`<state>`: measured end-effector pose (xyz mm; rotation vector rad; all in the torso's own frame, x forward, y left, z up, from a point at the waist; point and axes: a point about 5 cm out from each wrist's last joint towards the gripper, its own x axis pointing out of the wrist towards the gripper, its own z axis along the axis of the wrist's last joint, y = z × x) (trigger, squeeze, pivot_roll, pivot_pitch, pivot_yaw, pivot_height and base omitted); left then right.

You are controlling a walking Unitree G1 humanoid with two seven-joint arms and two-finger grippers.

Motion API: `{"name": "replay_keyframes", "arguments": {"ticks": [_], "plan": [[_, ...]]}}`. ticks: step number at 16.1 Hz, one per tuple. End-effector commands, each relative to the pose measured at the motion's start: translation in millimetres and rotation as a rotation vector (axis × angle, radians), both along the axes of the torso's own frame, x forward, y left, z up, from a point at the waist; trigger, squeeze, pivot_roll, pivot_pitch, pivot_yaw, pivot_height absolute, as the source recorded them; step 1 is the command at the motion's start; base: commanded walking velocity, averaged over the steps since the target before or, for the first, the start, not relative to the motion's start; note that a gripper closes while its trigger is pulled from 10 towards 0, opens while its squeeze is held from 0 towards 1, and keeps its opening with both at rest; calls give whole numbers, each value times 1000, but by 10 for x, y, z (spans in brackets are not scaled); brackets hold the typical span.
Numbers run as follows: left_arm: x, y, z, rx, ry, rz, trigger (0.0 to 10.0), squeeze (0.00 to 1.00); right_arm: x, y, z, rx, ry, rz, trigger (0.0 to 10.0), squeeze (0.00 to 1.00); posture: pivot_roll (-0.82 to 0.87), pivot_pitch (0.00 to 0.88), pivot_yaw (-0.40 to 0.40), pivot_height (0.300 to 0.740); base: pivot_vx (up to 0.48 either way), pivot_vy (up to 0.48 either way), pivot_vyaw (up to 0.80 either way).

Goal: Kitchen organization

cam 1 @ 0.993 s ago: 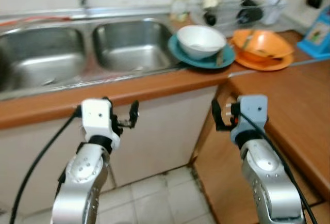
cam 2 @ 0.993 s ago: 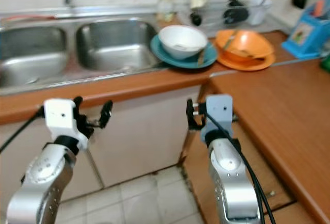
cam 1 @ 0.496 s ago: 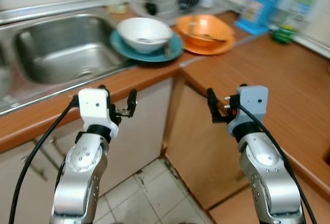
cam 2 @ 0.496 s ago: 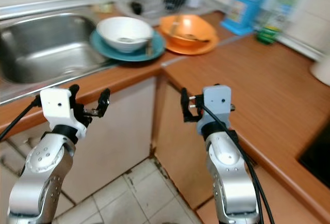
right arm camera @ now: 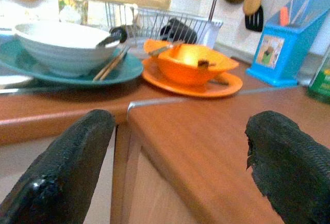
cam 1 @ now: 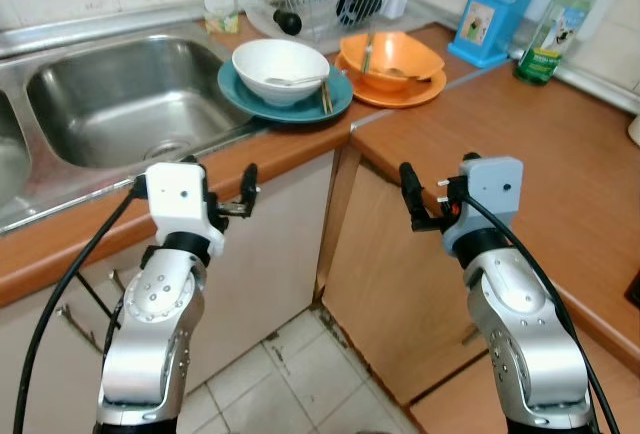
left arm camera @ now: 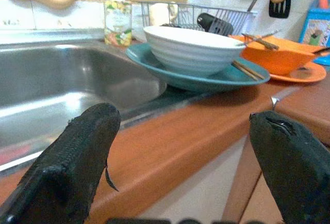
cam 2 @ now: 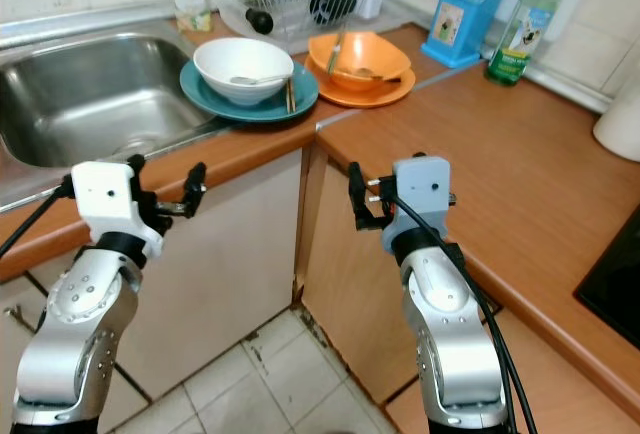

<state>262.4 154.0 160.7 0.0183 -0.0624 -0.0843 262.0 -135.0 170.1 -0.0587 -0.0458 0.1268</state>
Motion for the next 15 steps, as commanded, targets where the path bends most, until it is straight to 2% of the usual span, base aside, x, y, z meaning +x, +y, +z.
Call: {"name": "replay_keyframes", "arguments": {"ticks": [1,3,15], "plan": [[6,-24,27,-1,-9,-3,10000,0,38,-21,57,-7,-18,-1,10000,1000,-111,0,-50,740,311,0,0],[25,-15,44,18,-15,-6,10000,0,84,-27,107,-26,-54,-12,10000,1000,-113,0,-47,740,311,0,0],[103,12,83,37,-22,7,10000,0,163,-64,146,-35,-75,-8,10000,1000,-114,0,-38,740,309,0,0]]}}
